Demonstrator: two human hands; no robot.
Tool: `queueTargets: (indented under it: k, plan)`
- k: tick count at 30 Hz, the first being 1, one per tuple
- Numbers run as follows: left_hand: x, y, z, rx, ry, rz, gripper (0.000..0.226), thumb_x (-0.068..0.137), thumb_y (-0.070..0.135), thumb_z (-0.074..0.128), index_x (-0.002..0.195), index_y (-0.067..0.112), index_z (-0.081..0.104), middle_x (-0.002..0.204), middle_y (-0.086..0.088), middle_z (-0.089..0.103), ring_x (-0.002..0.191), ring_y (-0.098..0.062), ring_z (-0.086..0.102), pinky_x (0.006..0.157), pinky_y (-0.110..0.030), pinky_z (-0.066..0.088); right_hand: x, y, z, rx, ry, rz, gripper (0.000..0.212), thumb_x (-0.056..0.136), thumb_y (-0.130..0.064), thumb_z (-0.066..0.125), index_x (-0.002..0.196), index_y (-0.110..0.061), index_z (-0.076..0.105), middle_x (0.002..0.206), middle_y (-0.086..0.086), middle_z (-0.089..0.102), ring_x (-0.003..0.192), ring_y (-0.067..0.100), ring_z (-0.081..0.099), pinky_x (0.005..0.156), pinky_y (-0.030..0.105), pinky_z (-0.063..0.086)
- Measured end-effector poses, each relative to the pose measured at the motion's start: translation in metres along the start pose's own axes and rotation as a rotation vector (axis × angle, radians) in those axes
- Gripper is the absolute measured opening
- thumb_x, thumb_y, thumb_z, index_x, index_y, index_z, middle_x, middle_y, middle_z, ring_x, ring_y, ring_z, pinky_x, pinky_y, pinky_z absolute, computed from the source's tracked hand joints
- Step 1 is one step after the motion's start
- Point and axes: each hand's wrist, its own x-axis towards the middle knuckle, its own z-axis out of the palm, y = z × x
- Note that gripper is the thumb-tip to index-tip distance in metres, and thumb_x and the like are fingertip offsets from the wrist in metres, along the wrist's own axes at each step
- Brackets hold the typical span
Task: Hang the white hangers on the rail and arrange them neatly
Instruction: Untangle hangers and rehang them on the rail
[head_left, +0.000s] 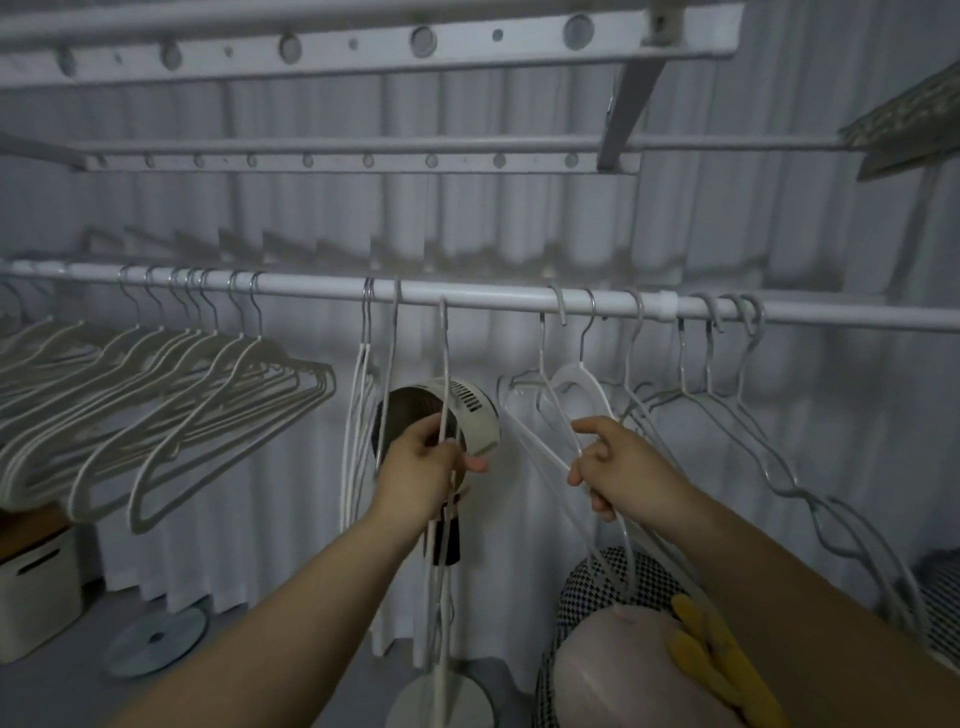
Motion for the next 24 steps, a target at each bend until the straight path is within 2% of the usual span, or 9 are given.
queueTargets:
  k: [3, 6, 8, 10, 13, 18, 20, 22, 24]
  plan:
    - [-0.002, -0.002, -0.005, -0.005, 0.005, 0.085, 0.035, 0.094, 0.002, 0.040, 0.128, 0.008, 0.046, 0.048, 0.012, 0.067, 0.065, -0.010, 0.062, 0.062, -0.018, 0.052, 0.004, 0.003, 0.000, -0.027, -0.007, -0.006, 0.045, 0.089, -0.001, 0.045, 0.133, -0.009, 0.037, 0.095, 0.014, 0.053, 0.051, 0.013, 0.045, 0.035, 0.008, 0.036]
    - [0.013, 0.003, -0.006, -0.032, 0.043, 0.103, 0.035, 0.095, 0.003, 0.038, 0.128, 0.007, 0.045, 0.044, 0.012, 0.065, 0.076, -0.018, 0.060, 0.087, -0.038, 0.047, 0.006, 0.005, 0.002, -0.082, -0.008, -0.024, 0.045, 0.090, -0.003, 0.046, 0.133, -0.011, 0.037, 0.092, 0.009, 0.054, 0.052, 0.012, 0.046, 0.038, 0.007, 0.037]
    - [0.024, 0.010, -0.006, -0.031, 0.071, 0.115, 0.034, 0.094, 0.004, 0.040, 0.127, 0.007, 0.046, 0.043, 0.012, 0.065, 0.084, -0.023, 0.059, 0.099, -0.045, 0.043, 0.007, 0.005, 0.002, -0.092, -0.011, -0.032, 0.045, 0.090, -0.004, 0.047, 0.133, -0.011, 0.036, 0.091, 0.010, 0.055, 0.053, 0.011, 0.046, 0.039, 0.007, 0.038]
    - [0.034, 0.015, -0.008, -0.026, 0.083, 0.136, 0.036, 0.093, 0.004, 0.040, 0.128, 0.007, 0.045, 0.044, 0.013, 0.065, 0.086, -0.025, 0.059, 0.093, -0.041, 0.047, 0.008, 0.006, 0.001, -0.103, -0.019, -0.041, 0.045, 0.091, -0.004, 0.047, 0.134, -0.012, 0.036, 0.092, 0.011, 0.055, 0.054, 0.011, 0.046, 0.043, 0.010, 0.040]
    - [0.048, 0.020, -0.011, 0.044, 0.093, 0.135, 0.035, 0.095, 0.009, 0.038, 0.129, 0.008, 0.041, 0.044, 0.014, 0.064, 0.075, -0.027, 0.054, 0.053, -0.022, 0.046, 0.009, 0.007, -0.001, -0.106, -0.020, -0.033, 0.046, 0.090, -0.004, 0.047, 0.134, -0.014, 0.036, 0.093, 0.011, 0.055, 0.054, 0.012, 0.047, 0.047, 0.017, 0.042]
    - [0.060, 0.017, -0.019, 0.150, 0.112, 0.072, 0.040, 0.095, 0.009, 0.038, 0.136, 0.006, 0.036, 0.038, 0.009, 0.061, 0.050, -0.012, 0.056, 0.030, -0.011, 0.038, 0.012, 0.006, -0.005, -0.185, -0.041, 0.043, 0.040, 0.090, -0.006, 0.046, 0.129, -0.011, 0.043, 0.095, 0.016, 0.061, 0.052, 0.012, 0.047, 0.045, 0.020, 0.041]
    - [0.058, 0.016, -0.019, 0.194, 0.101, 0.084, 0.034, 0.095, 0.007, 0.039, 0.128, 0.007, 0.044, 0.040, 0.008, 0.060, 0.042, -0.004, 0.056, 0.038, -0.016, 0.040, 0.016, 0.003, -0.008, -0.276, -0.068, 0.073, 0.037, 0.089, -0.008, 0.046, 0.126, -0.009, 0.044, 0.099, 0.020, 0.064, 0.051, 0.015, 0.047, 0.046, 0.025, 0.040]
    - [0.057, 0.013, -0.021, 0.217, 0.074, 0.087, 0.023, 0.092, 0.004, 0.040, 0.112, 0.011, 0.049, 0.051, 0.005, 0.061, 0.040, 0.001, 0.057, 0.048, -0.020, 0.043, 0.020, 0.000, -0.008, -0.322, -0.079, 0.086, 0.033, 0.090, -0.007, 0.044, 0.122, -0.005, 0.045, 0.085, 0.014, 0.063, 0.048, 0.015, 0.048, 0.043, 0.024, 0.040]
    - [0.056, 0.010, -0.025, 0.247, 0.068, 0.060, 0.019, 0.092, 0.003, 0.040, 0.103, 0.017, 0.045, 0.047, 0.006, 0.060, 0.038, 0.001, 0.057, 0.050, -0.022, 0.042, 0.022, -0.003, -0.004, -0.298, -0.090, 0.103, 0.030, 0.091, -0.005, 0.039, 0.120, -0.005, 0.044, 0.069, 0.006, 0.058, 0.043, 0.014, 0.048, 0.037, 0.021, 0.038]
